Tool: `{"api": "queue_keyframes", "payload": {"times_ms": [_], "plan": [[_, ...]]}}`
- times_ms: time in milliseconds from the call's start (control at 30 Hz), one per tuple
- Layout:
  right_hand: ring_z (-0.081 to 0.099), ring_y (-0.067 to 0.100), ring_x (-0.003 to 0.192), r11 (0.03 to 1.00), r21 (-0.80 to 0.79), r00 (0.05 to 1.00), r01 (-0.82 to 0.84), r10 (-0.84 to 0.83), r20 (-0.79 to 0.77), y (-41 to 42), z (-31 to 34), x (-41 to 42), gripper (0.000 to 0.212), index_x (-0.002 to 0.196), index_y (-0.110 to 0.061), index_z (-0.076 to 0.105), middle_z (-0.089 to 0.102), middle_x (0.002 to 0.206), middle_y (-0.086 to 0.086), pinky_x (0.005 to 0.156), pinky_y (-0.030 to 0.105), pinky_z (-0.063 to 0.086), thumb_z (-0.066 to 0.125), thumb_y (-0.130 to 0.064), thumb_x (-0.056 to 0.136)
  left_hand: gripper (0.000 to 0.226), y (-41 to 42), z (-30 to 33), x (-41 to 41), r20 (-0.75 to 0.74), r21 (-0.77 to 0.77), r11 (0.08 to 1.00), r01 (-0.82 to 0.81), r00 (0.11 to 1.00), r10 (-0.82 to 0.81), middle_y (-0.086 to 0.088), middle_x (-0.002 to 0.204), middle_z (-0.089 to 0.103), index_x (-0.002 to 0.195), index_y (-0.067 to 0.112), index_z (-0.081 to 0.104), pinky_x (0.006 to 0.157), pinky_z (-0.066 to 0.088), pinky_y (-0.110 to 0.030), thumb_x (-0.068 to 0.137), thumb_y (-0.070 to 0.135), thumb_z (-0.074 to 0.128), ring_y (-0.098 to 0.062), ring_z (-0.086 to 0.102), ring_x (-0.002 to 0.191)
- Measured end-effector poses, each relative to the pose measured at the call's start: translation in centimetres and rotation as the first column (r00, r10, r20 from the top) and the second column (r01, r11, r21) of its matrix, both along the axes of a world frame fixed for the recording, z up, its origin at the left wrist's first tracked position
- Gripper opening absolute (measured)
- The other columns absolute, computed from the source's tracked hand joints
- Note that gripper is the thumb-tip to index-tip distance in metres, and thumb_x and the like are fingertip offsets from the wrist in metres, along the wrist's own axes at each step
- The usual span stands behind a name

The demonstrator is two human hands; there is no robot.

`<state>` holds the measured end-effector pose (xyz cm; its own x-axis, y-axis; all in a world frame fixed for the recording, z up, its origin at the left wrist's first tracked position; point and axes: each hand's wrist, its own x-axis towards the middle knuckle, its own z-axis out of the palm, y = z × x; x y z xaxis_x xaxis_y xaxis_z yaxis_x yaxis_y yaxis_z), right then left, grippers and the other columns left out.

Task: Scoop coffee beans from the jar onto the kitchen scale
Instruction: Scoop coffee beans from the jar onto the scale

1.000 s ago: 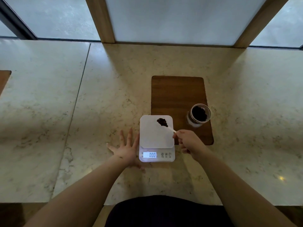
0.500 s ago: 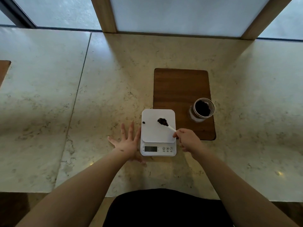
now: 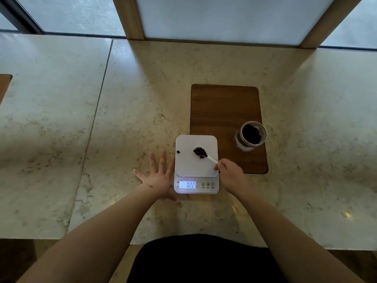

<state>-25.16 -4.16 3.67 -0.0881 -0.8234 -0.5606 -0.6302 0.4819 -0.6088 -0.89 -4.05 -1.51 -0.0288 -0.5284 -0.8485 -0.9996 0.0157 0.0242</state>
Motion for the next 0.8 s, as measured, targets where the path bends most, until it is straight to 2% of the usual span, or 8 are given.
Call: {"api": "queue_keyframes", "payload": {"times_ms": [133, 300, 433, 500, 600, 800], "plan": [[0.055, 0.019, 0.070, 0.996, -0.067, 0.997, -0.054, 0.051, -0.054, 0.5, -0.3, -0.3, 0.026, 0.093, -0.015, 0.059, 0.063, 0.086, 0.005, 0.055, 0.029, 0.040, 0.037, -0.023, 0.104, 0.163, 0.0, 0.2, -0.1, -0.014, 0.006, 1.000, -0.003, 1.000, 0.003, 0.004, 0.128, -0.074, 0.135, 0.036, -0.056, 0.096, -0.006, -0.095, 0.050, 0.094, 0.072, -0.041, -0.064, 0.124], [0.058, 0.018, 0.068, 0.979, -0.155, 0.988, -0.133, 0.119, -0.094, 0.2, -0.8, 0.6, 0.024, 0.093, -0.017, 0.057, 0.063, 0.080, 0.001, 0.053, 0.029, 0.041, 0.038, -0.026, 0.104, 0.163, 0.0, 0.5, 0.8, -0.015, 0.004, 1.000, -0.023, 1.000, 0.023, 0.003, 0.131, -0.072, 0.138, 0.035, -0.053, 0.098, -0.006, -0.094, 0.052, 0.092, 0.073, -0.041, -0.062, 0.126], [0.058, 0.014, 0.061, 0.937, -0.281, 0.968, -0.207, 0.156, -0.195, 0.3, -0.5, 0.7, 0.024, 0.089, -0.021, 0.057, 0.061, 0.073, -0.005, 0.052, 0.031, 0.048, 0.039, -0.030, 0.103, 0.163, 0.3, 0.7, 1.0, -0.019, 0.006, 1.000, -0.018, 1.000, 0.019, 0.003, 0.129, -0.074, 0.138, 0.036, -0.054, 0.097, -0.007, -0.094, 0.052, 0.093, 0.072, -0.041, -0.063, 0.124], [0.058, 0.010, 0.060, 0.904, -0.356, 0.956, -0.238, 0.154, -0.249, 0.4, -0.3, 0.2, 0.021, 0.093, -0.021, 0.060, 0.063, 0.074, -0.008, 0.053, 0.031, 0.054, 0.042, -0.027, 0.103, 0.163, 0.3, 0.6, 0.4, -0.031, 0.007, 1.000, -0.005, 1.000, 0.005, 0.003, 0.129, -0.073, 0.137, 0.036, -0.055, 0.096, -0.008, -0.094, 0.052, 0.092, 0.072, -0.041, -0.064, 0.123], [0.061, 0.014, 0.064, 0.840, -0.443, 0.929, -0.313, 0.173, -0.327, 0.2, 0.1, 0.3, 0.019, 0.103, -0.015, 0.065, 0.067, 0.080, -0.002, 0.057, 0.035, 0.057, 0.046, -0.017, 0.100, 0.163, 0.0, 0.3, 0.0, -0.049, -0.004, 1.000, 0.000, 0.999, 0.000, 0.003, 0.132, -0.072, 0.135, 0.037, -0.057, 0.094, -0.008, -0.095, 0.051, 0.093, 0.071, -0.041, -0.064, 0.123], [0.064, 0.022, 0.071, 0.761, -0.509, 0.903, -0.403, 0.241, -0.355, -0.8, 1.1, 2.2, 0.026, 0.114, -0.009, 0.068, 0.072, 0.087, 0.006, 0.057, 0.038, 0.056, 0.051, -0.005, 0.096, 0.164, 0.1, -0.3, 0.2, -0.061, -0.032, 0.999, -0.016, 0.998, 0.014, 0.004, 0.130, -0.074, 0.128, 0.041, -0.061, 0.092, -0.011, -0.095, 0.048, 0.095, 0.072, -0.038, -0.068, 0.119]]}}
